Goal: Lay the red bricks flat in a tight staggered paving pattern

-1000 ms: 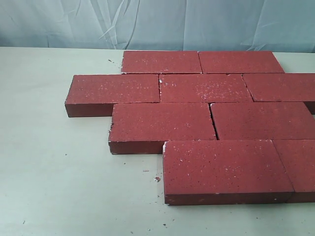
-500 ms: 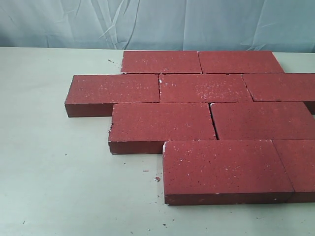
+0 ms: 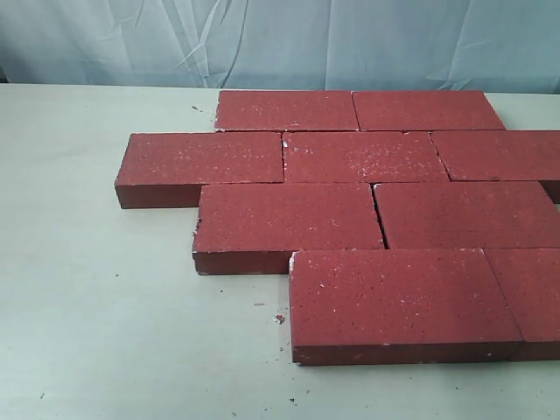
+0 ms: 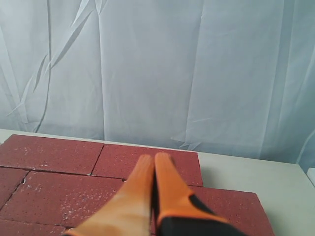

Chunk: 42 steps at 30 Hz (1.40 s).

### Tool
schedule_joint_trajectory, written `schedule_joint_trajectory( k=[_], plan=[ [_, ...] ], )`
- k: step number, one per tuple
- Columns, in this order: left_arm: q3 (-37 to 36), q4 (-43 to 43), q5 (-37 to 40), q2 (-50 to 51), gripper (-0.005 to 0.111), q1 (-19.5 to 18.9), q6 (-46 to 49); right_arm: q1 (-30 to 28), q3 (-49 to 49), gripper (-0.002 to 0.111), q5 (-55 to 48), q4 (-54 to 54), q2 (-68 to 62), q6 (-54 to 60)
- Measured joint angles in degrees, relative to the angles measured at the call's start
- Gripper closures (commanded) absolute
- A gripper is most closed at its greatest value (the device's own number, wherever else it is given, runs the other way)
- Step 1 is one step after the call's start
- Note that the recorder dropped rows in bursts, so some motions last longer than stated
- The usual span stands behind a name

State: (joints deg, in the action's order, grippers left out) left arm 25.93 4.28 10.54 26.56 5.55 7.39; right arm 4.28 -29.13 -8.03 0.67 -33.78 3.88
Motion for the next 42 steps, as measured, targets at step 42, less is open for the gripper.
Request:
schedule_joint_trajectory(
  k=[42],
  plan=[
    [-25.65, -5.55, 2.65, -26.27, 0.107, -4.08, -6.53, 0.0, 0.0, 0.109, 0.1, 0.13, 0.0, -0.11]
  ],
)
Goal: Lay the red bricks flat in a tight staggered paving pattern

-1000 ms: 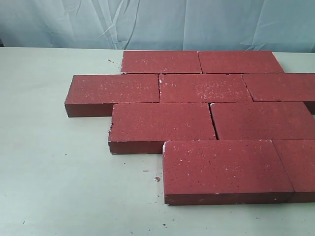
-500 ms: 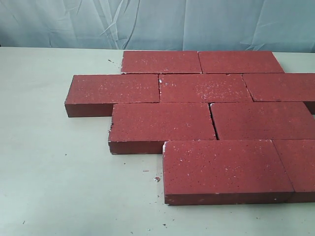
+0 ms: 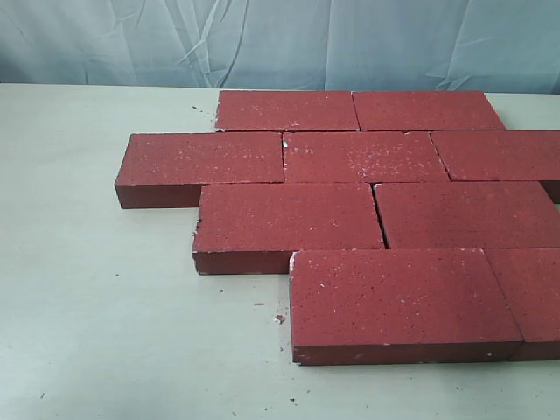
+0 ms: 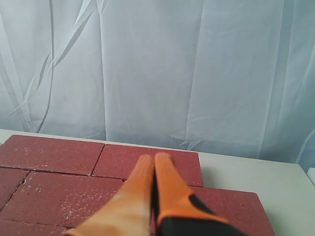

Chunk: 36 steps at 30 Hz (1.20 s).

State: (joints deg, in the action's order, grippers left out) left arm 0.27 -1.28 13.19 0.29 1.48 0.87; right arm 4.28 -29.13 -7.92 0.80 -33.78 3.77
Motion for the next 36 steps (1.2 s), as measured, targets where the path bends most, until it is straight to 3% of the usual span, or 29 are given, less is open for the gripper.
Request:
schedule_joint_trajectory(
  k=[26, 36],
  plan=[
    [0.0, -0.11, 0.0, 0.0, 0.107, 0.0, 0.0, 0.0, 0.0, 0.109, 0.0, -0.11, 0.1, 0.0],
    [0.0, -0.11, 0.0, 0.0, 0.107, 0.0, 0.0, 0.0, 3.9, 0.109, 0.0, -0.8, 7.41, 0.0]
  ],
)
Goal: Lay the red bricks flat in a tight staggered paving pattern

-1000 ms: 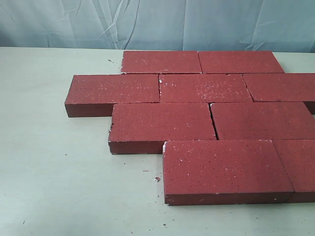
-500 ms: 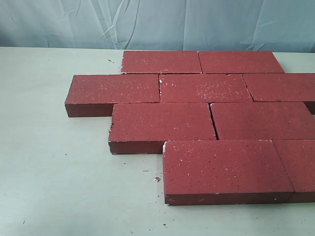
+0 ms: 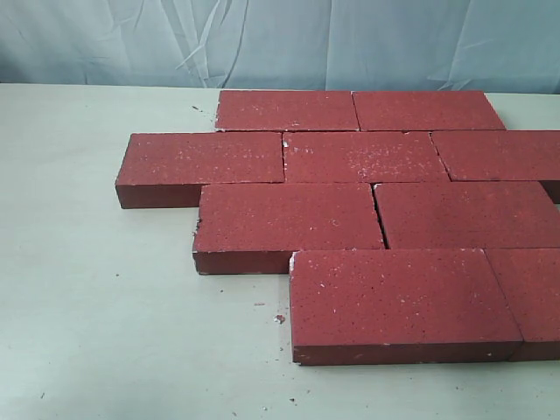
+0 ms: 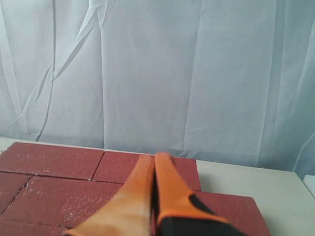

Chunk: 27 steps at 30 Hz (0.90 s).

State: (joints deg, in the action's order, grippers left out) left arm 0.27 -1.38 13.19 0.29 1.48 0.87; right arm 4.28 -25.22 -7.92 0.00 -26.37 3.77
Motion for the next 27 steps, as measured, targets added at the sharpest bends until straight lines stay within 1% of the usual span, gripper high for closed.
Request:
schedule_joint_trajectory(
  k=[15, 20, 27],
  plan=[
    [0.0, 0.0, 0.0, 0.0, 0.107, 0.0, 0.0, 0.0, 14.7, 0.109, 0.1, -0.45, 13.79, 0.0],
    [0.0, 0.0, 0.0, 0.0, 0.107, 0.0, 0.0, 0.0, 16.01, 0.109, 0.1, -0.45, 16.81, 0.0],
    [0.0, 0.0, 0.0, 0.0, 0.107, 0.0, 0.0, 0.0, 16.01, 0.109, 0.1, -0.45, 16.93, 0.0]
  ],
)
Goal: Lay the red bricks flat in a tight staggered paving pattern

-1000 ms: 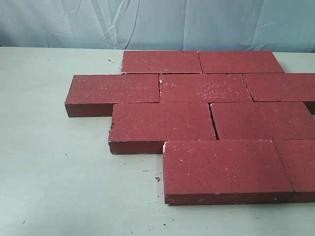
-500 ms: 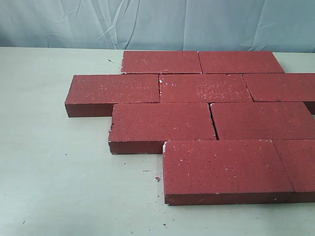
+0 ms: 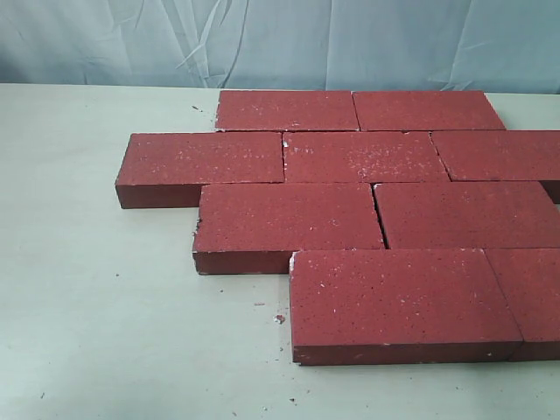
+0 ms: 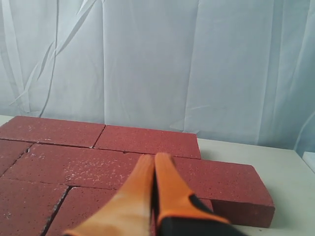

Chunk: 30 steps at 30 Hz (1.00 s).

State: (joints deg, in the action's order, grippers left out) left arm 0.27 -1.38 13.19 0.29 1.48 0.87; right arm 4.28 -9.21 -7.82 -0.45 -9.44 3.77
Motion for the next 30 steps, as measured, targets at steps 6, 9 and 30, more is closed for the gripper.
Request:
schedule_joint_trajectory(
  k=[6, 9, 30],
  plan=[
    [0.0, 0.0, 0.0, 0.0, 0.107, 0.0, 0.0, 0.0, 0.0, 0.109, 0.0, 0.0, 0.0, 0.0],
    [0.0, 0.0, 0.0, 0.0, 0.107, 0.0, 0.0, 0.0, 0.0, 0.109, 0.0, 0.0, 0.24, 0.0],
    [0.0, 0.0, 0.0, 0.0, 0.107, 0.0, 0.0, 0.0, 8.92, 0.109, -3.3, 0.45, 9.02, -5.83]
  ],
)
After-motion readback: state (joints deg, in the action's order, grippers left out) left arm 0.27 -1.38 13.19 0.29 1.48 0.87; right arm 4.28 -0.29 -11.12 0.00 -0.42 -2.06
